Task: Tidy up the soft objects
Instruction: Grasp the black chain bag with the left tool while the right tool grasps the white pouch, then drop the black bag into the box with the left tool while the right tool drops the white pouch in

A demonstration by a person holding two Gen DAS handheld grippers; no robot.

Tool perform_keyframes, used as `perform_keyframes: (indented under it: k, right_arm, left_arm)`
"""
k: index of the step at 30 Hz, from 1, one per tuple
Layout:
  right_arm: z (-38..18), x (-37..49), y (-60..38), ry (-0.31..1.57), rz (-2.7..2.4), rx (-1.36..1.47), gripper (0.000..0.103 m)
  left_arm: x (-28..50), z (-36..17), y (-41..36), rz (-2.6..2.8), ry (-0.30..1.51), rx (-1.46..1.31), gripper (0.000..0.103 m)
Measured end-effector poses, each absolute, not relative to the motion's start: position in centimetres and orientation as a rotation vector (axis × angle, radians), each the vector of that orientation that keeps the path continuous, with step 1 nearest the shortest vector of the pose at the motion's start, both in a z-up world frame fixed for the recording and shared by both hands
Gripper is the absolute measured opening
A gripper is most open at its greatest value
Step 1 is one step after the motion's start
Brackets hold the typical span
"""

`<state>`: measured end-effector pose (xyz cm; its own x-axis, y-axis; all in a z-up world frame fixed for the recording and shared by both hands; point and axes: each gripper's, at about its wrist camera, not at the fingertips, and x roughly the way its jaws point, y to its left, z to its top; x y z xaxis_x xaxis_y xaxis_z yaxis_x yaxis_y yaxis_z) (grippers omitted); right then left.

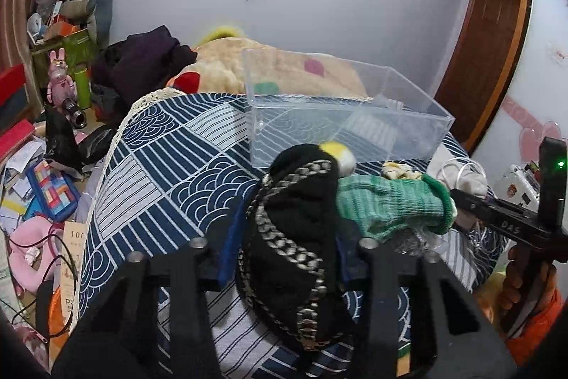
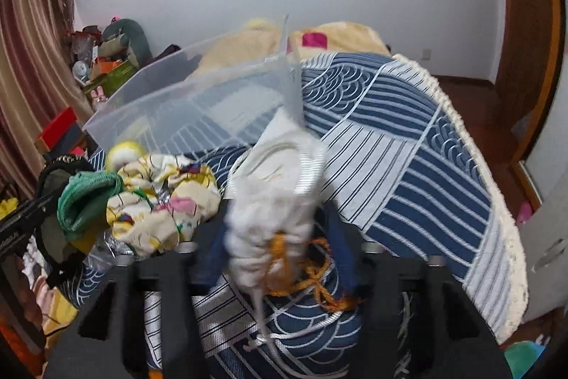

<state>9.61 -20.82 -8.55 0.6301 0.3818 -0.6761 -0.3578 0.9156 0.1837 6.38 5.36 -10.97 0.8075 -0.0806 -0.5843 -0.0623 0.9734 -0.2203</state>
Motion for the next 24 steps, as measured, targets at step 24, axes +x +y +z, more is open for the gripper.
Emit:
perform_keyframes:
  k: [24]
  right_arm:
    - [-1.3,8.0,-20.3,0.519,0.496,0.065,0.027]
  left_arm:
    - [5.9,-4.7,5.7,-0.026,0.492,-0.192,0.021]
